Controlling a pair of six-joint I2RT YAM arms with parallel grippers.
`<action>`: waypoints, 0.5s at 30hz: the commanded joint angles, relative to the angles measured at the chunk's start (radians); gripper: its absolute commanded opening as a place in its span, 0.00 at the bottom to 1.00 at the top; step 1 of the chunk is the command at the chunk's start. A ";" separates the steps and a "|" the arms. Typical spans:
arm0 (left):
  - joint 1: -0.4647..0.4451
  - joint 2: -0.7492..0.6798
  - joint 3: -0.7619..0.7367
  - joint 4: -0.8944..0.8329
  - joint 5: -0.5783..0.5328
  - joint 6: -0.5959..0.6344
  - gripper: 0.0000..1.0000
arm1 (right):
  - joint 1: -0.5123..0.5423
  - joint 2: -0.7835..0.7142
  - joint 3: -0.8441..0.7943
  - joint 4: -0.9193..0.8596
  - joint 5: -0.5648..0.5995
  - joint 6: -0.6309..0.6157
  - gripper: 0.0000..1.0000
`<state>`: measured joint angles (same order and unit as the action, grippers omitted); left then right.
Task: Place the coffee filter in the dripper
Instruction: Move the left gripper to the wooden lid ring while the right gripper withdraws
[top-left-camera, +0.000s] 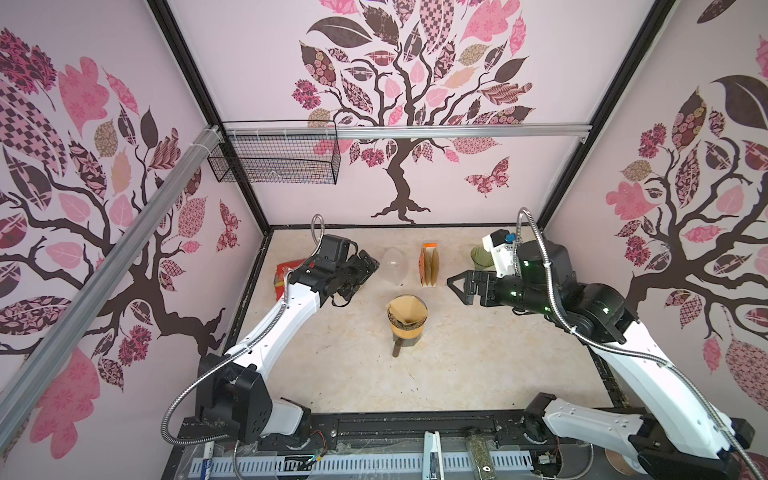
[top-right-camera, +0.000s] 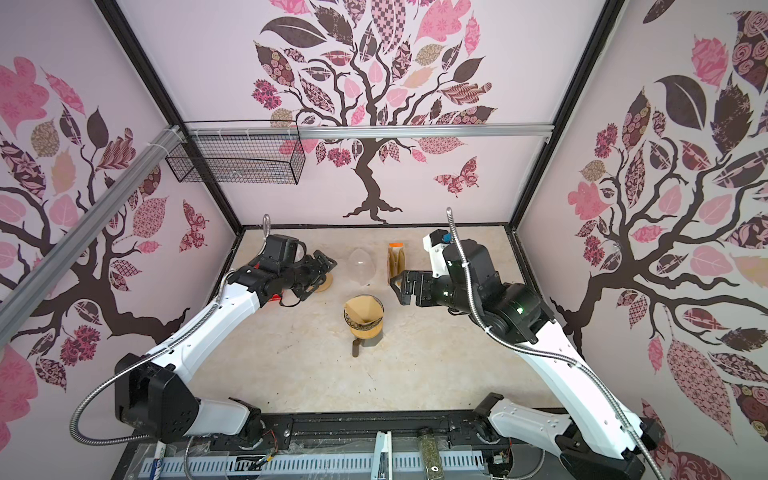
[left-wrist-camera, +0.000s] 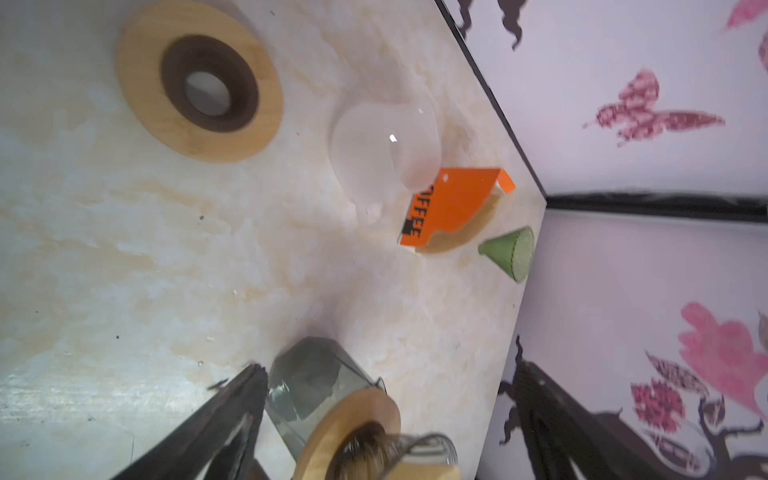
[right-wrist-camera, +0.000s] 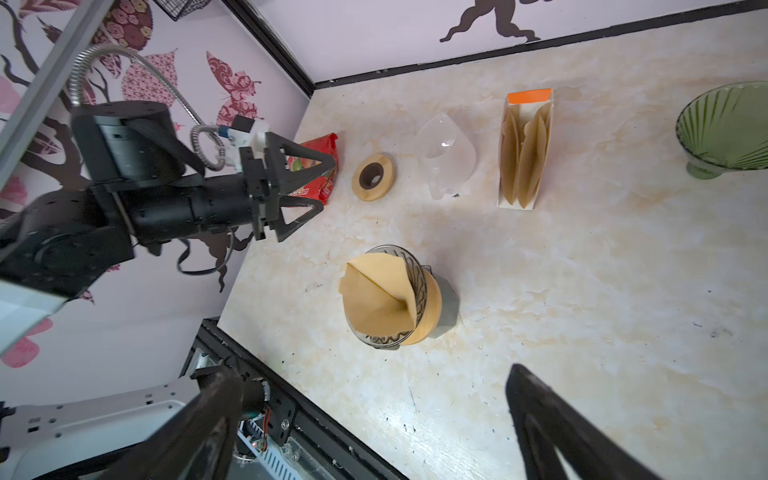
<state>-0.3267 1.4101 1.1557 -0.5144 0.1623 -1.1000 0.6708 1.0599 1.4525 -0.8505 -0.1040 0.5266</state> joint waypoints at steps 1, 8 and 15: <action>0.057 -0.014 -0.118 0.200 -0.118 -0.122 0.94 | -0.002 -0.031 -0.036 0.004 -0.002 0.023 1.00; 0.149 0.087 -0.274 0.468 -0.118 -0.219 0.94 | -0.001 -0.050 -0.080 0.036 0.026 0.017 1.00; 0.151 0.229 -0.350 0.667 -0.066 -0.283 0.88 | -0.001 -0.086 -0.095 0.037 0.102 0.009 1.00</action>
<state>-0.1764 1.6142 0.8524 -0.0010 0.0799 -1.3293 0.6708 1.0077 1.3643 -0.8299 -0.0612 0.5365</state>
